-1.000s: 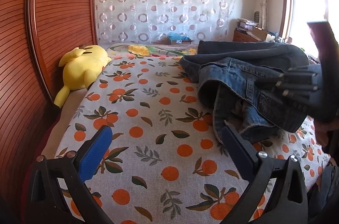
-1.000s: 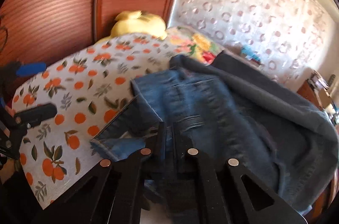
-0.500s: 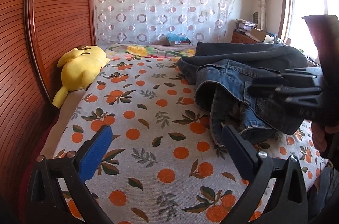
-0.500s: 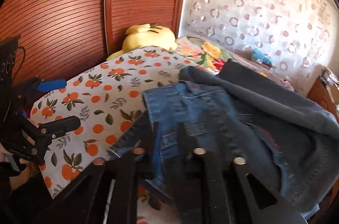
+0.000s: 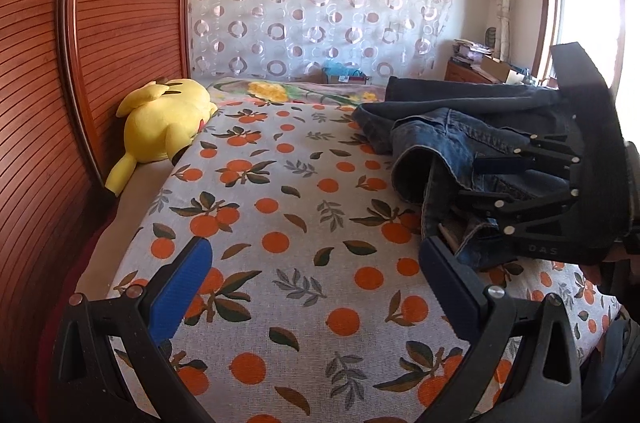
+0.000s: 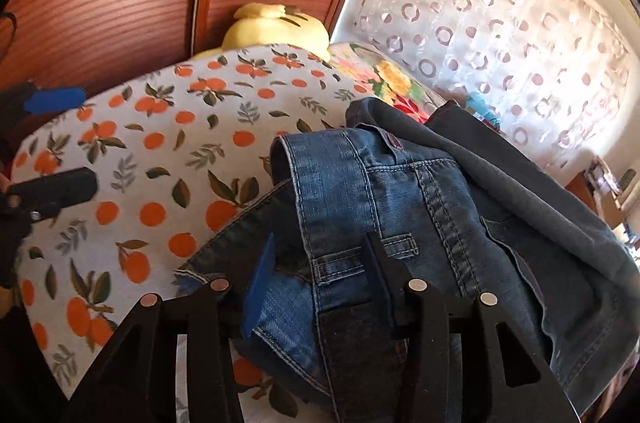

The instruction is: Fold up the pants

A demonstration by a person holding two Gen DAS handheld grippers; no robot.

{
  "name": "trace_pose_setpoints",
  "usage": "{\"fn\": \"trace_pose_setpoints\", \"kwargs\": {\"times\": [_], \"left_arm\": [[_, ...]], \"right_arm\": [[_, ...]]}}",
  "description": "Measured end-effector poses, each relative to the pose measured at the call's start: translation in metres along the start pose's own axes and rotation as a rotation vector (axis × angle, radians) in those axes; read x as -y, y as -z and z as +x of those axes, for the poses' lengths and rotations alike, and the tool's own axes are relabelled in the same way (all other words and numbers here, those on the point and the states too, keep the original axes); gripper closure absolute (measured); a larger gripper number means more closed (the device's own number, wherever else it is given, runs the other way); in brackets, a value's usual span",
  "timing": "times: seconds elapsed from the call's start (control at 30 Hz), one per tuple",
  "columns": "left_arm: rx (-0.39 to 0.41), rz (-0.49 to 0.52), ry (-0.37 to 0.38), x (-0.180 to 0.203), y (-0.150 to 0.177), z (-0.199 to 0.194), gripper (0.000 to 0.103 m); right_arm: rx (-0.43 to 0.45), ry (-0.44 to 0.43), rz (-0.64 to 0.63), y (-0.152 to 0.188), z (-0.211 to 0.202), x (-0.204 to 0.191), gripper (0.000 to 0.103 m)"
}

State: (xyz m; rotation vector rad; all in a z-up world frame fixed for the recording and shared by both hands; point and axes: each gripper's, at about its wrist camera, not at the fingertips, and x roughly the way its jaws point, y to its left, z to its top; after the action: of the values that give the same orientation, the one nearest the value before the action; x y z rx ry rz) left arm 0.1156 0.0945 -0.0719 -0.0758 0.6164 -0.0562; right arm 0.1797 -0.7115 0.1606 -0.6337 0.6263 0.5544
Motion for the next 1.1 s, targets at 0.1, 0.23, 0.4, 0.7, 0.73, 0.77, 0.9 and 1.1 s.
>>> {"fn": "trace_pose_setpoints", "kwargs": {"times": [0.1,0.23,0.4,0.7,0.73,0.77,0.9,1.1], "left_arm": [[0.0,0.0,0.001,0.0,0.0,0.0,0.0],[-0.001,0.002,0.003,0.0,0.0,0.0,0.0],[-0.005,0.009,0.019,0.005,-0.001,0.004,0.0],[-0.024,0.056,0.106,0.04,-0.023,0.021,0.005],[-0.029,0.057,0.12,0.043,-0.026,0.024,0.008],[-0.04,0.056,0.143,0.048,-0.03,0.028,0.011],[-0.079,0.055,0.22,0.064,-0.039,0.043,0.022],[-0.132,0.125,0.309,0.094,-0.045,0.062,0.033]], "right_arm": [[-0.024,0.077,0.0,-0.002,0.009,0.001,0.056],[-0.033,0.113,0.043,-0.001,0.007,0.015,0.077],[0.02,0.156,0.073,0.004,-0.019,0.034,0.098],[0.158,0.232,0.215,0.012,-0.085,0.084,0.099],[0.175,0.243,0.226,0.014,-0.095,0.087,0.099],[0.186,0.251,0.236,0.015,-0.103,0.092,0.099],[0.231,0.301,0.253,0.022,-0.133,0.103,0.099],[0.249,0.365,0.304,0.037,-0.154,0.118,0.099]]}}
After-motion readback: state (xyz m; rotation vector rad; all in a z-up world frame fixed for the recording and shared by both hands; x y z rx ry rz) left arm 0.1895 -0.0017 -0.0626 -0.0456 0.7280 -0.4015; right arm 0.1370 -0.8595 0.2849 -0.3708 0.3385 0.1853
